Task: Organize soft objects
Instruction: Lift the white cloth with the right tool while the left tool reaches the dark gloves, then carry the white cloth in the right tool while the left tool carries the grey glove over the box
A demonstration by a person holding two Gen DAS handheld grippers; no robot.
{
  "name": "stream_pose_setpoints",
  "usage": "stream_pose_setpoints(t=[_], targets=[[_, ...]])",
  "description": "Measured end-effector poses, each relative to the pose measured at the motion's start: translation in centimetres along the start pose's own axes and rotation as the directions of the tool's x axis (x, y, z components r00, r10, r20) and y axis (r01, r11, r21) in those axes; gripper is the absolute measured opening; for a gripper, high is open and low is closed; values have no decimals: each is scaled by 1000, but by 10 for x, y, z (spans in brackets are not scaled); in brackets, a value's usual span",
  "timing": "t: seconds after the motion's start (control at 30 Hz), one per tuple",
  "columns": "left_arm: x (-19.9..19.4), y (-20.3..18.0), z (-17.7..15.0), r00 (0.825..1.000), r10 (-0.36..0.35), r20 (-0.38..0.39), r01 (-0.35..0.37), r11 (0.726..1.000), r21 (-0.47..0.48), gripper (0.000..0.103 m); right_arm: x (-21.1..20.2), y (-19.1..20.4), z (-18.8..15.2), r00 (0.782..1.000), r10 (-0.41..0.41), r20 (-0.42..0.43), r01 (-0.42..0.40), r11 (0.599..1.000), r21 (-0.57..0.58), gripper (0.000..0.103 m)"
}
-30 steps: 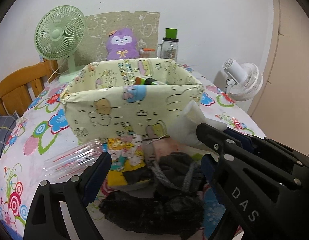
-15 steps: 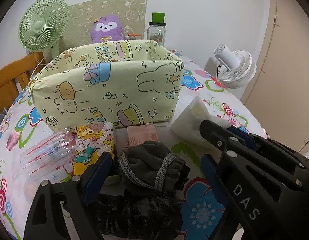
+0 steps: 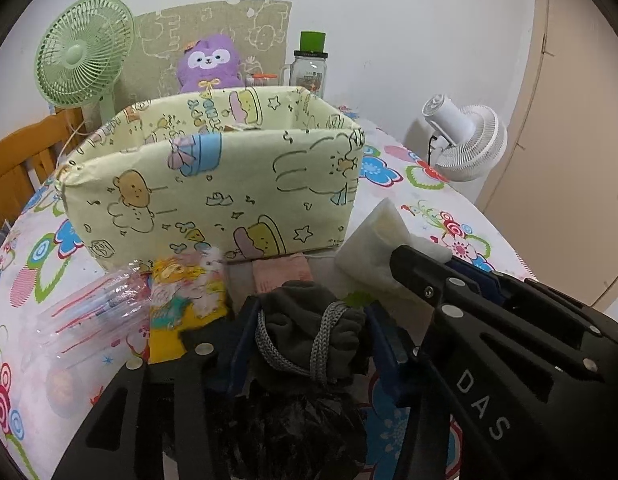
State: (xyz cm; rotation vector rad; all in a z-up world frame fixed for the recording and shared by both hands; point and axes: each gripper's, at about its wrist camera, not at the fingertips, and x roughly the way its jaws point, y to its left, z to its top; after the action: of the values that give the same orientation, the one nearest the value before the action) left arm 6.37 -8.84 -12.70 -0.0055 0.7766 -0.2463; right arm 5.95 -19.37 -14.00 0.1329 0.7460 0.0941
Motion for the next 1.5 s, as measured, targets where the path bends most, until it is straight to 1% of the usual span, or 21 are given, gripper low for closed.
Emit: stream_pose_setpoints(t=[0.3,0.4,0.57,1.1,1.5], targets=[[-15,2,4,999,2,39,-2,1000,-4,50,-12,7,6,1000,12,28,-12,1000,-7,18],[-19,4,7,999,0,41,1,1000,-9,49,-17,9,9,999,11,36,-11,1000,-10,18],[-33,8,14,998,0,65,1,1000,-11,48,-26,16,16,999,6,49,-5,1000,-20,18],[-75,21,34,989,53,138,-50,998,-24,47,-57,46,42,994,46,102,-40,998,-56,18],[-96,25,49,983,51,177,-49,999,-18,47,-74,59,59,990,60,130,-52,996,-67,18]])
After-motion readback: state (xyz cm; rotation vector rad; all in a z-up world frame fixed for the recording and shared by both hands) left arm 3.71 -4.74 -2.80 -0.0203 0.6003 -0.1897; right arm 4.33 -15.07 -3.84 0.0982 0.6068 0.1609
